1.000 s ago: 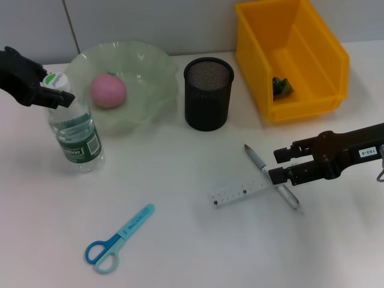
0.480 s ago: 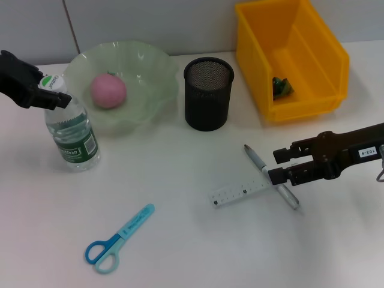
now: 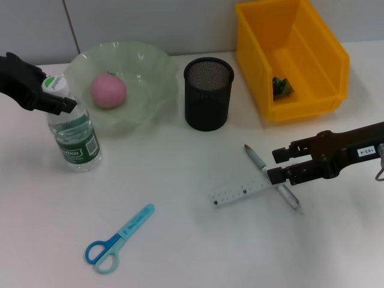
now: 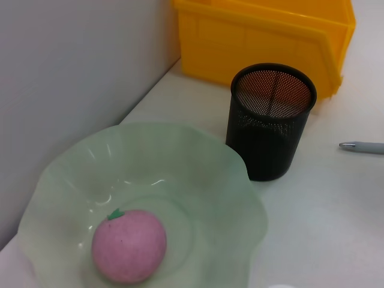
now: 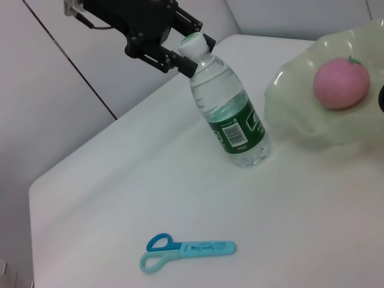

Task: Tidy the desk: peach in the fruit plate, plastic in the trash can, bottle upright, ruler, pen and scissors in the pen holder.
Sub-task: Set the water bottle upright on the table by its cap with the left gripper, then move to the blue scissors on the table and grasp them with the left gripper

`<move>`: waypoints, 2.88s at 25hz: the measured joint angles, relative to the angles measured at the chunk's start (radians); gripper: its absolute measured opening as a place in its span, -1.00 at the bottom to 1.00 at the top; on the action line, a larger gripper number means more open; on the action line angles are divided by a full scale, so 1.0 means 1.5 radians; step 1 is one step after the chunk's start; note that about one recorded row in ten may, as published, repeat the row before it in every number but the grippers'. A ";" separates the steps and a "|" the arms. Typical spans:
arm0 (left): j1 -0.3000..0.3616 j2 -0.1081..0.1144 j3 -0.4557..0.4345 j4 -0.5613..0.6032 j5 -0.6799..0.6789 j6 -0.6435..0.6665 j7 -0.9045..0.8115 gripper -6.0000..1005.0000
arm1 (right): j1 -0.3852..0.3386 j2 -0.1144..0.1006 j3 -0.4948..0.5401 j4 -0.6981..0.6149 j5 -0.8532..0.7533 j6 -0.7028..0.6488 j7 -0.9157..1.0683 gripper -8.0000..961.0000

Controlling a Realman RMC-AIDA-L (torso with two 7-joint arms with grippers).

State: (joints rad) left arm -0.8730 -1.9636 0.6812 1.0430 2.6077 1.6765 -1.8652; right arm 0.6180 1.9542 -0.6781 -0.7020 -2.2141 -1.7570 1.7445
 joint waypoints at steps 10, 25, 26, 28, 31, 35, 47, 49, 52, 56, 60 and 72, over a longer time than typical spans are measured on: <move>0.007 0.000 -0.010 0.012 -0.008 0.007 -0.001 0.52 | 0.000 0.000 0.000 0.001 0.000 0.000 0.001 0.51; 0.135 0.020 -0.024 0.072 -0.308 0.154 0.035 0.71 | -0.002 0.001 0.001 0.001 0.001 -0.003 0.005 0.51; 0.145 0.010 -0.007 0.078 -0.308 0.154 0.036 0.71 | -0.001 0.001 0.001 0.001 0.001 -0.003 0.005 0.51; 0.156 -0.004 0.022 0.086 -0.303 0.150 0.036 0.71 | 0.000 0.000 0.001 0.001 0.001 -0.002 0.006 0.51; 0.164 -0.024 0.056 0.102 -0.289 0.150 0.011 0.71 | 0.000 -0.001 0.001 0.001 0.002 0.001 0.007 0.51; 0.165 -0.050 0.095 0.155 -0.243 0.154 -0.075 0.70 | 0.000 -0.003 0.001 -0.001 0.002 0.002 0.013 0.51; 0.144 -0.068 0.304 0.234 -0.128 0.144 -0.411 0.69 | -0.006 -0.004 -0.005 -0.004 -0.002 -0.001 -0.014 0.51; 0.137 -0.068 0.345 0.234 -0.101 0.136 -0.455 0.69 | -0.007 -0.005 -0.006 -0.004 -0.003 -0.002 -0.019 0.51; 0.124 -0.068 0.394 0.235 -0.071 0.128 -0.502 0.69 | -0.007 -0.008 -0.006 -0.004 -0.004 -0.003 -0.024 0.51; 0.107 -0.070 0.457 0.233 -0.028 0.119 -0.546 0.68 | -0.006 -0.009 -0.007 -0.006 -0.006 -0.004 -0.026 0.51; 0.095 -0.072 0.520 0.227 -0.020 0.106 -0.566 0.68 | -0.006 -0.009 -0.008 -0.005 -0.011 -0.004 -0.026 0.51; 0.064 -0.077 0.582 0.170 -0.023 0.056 -0.596 0.64 | -0.006 -0.010 -0.008 -0.004 -0.013 -0.004 -0.020 0.51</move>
State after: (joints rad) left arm -0.7773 -2.0787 1.5537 1.2974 2.5728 1.7602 -2.7596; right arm 0.6090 1.9389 -0.6903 -0.7076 -2.2335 -1.7629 1.7146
